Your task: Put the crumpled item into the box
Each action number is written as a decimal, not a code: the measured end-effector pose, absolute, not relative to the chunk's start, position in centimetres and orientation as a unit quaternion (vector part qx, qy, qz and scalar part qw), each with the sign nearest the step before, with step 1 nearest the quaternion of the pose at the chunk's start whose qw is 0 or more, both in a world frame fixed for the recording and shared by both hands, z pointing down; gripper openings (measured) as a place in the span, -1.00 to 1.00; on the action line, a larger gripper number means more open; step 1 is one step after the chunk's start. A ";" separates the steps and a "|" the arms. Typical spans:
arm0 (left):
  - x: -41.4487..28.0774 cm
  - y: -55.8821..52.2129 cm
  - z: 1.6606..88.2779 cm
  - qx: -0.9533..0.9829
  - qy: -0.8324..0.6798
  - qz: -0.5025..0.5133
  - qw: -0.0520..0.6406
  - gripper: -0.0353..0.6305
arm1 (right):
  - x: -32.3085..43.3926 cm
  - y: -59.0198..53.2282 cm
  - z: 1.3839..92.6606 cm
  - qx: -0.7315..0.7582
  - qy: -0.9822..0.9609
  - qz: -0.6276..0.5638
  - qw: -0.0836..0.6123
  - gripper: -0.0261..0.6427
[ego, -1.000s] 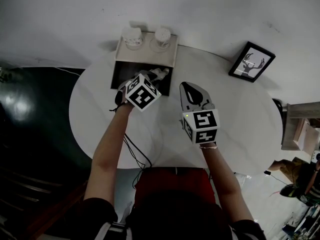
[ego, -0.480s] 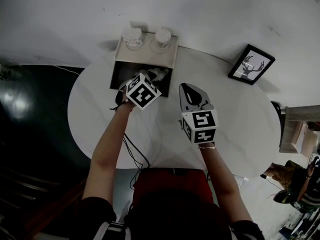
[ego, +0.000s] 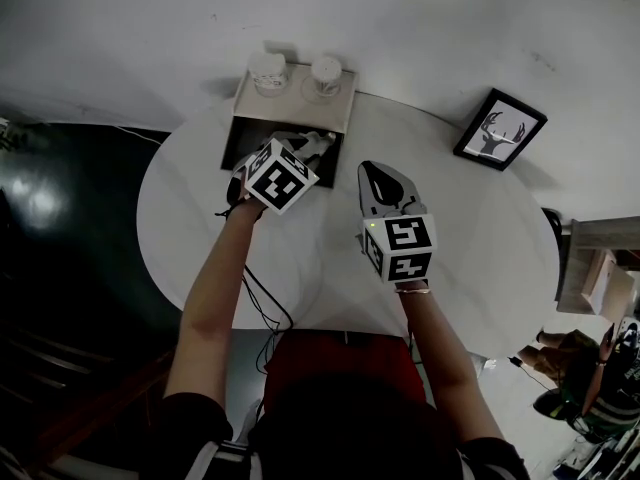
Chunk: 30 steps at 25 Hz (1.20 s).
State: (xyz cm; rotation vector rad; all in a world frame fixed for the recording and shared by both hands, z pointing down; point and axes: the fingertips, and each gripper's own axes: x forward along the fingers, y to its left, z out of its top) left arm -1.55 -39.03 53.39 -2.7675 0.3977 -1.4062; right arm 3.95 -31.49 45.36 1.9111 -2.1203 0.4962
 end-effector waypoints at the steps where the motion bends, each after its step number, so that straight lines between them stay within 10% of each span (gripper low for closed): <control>1: -1.7 -39.0 53.0 -0.885 0.133 -0.447 0.007 -0.45 | 3.9 -31.4 45.2 0.653 -0.728 0.169 0.120 -0.88; 30: -6.5 -30.2 44.0 -0.885 0.384 -0.251 -0.077 -0.76 | 3.8 -25.3 40.9 0.598 -0.786 0.130 0.087 -0.88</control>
